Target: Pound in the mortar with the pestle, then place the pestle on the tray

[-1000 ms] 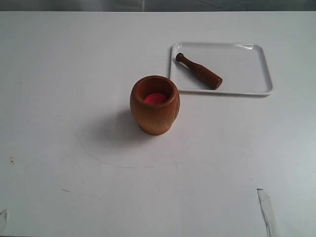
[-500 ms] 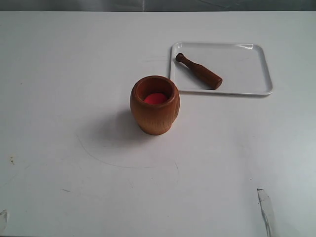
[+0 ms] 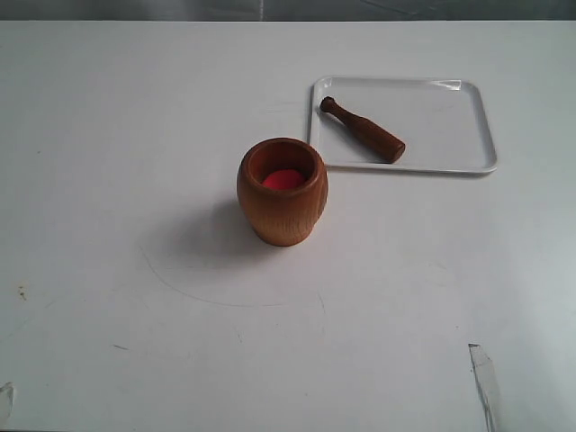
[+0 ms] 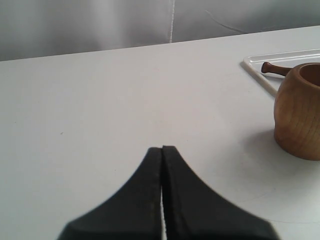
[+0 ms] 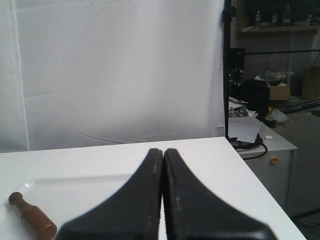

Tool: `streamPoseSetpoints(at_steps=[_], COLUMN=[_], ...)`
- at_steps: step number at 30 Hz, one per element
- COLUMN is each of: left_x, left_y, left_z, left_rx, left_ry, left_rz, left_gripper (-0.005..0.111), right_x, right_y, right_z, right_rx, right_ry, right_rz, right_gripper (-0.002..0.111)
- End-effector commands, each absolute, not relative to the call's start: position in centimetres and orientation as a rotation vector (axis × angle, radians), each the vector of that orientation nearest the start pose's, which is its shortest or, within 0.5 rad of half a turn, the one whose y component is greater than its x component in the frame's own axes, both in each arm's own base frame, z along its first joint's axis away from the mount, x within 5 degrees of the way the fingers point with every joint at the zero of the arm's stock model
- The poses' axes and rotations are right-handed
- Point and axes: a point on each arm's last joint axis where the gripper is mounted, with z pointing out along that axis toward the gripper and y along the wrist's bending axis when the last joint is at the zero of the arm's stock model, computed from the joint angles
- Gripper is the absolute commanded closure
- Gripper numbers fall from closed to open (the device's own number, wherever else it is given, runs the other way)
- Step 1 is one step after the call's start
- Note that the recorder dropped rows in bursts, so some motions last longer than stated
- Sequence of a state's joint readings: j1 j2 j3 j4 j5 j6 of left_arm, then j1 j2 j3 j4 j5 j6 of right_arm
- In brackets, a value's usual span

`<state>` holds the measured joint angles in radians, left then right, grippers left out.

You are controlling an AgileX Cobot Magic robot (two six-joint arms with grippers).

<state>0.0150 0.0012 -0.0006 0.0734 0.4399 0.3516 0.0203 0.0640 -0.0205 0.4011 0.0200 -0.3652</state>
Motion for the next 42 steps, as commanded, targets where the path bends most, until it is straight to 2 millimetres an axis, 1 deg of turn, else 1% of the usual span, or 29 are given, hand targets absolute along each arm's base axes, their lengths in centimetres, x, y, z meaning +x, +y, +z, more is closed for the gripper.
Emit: streamPoseSetpoints(at_steps=[1,9,42], left_x=[5.09,5.09,5.09], left_y=[0.29,0.29,0.29], left_z=[17.42,17.42,17.42], left_rx=[0.361,0.361,0.361], left_ry=[1.897,1.897,1.897], left_rz=[0.302,0.302,0.302], left_gripper=[0.107,0.107,0.107], right_x=[6.13,6.14,6.14], right_y=[0.08,0.05,0.05], right_z=[21.08,20.74,20.74], right_rx=[0.006,0.001,0.004], right_ry=[1.531,1.568,1.568], right_rz=[0.027,0.017,0.021], right_gripper=[0.108,0.108,0.108])
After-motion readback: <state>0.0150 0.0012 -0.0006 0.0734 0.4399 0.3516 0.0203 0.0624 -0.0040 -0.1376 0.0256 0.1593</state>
